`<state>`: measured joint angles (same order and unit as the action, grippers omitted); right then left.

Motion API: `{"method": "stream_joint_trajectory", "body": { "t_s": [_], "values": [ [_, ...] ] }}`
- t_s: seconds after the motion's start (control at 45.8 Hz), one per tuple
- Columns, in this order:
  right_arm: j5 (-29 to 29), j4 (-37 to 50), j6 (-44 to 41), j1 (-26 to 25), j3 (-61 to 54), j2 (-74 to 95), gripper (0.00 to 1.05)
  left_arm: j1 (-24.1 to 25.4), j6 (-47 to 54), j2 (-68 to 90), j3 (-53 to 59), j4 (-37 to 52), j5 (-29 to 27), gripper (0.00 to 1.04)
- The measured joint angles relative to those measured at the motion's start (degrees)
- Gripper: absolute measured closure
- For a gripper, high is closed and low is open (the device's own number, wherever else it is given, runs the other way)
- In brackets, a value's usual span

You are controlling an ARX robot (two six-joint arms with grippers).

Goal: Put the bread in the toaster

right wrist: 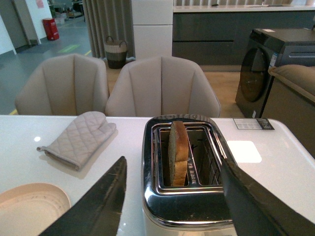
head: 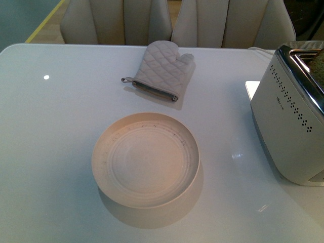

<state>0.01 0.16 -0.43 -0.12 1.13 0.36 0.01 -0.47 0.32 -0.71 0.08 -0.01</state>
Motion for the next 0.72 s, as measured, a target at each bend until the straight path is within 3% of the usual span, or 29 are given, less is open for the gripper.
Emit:
{"method": "stream_joint_trajectory", "body": {
  "t_s": [0.131, 0.262, 0.721],
  "values": [
    [0.0, 0.0, 0.0, 0.0, 0.0, 0.0, 0.23, 0.0, 0.0, 0.0, 0.0, 0.0, 0.0, 0.07],
    [0.0, 0.0, 0.0, 0.0, 0.0, 0.0, 0.07, 0.0, 0.0, 0.0, 0.0, 0.0, 0.0, 0.07],
    [0.0, 0.0, 0.0, 0.0, 0.0, 0.0, 0.09, 0.0, 0.0, 0.0, 0.0, 0.0, 0.0, 0.07]
  ]
}}
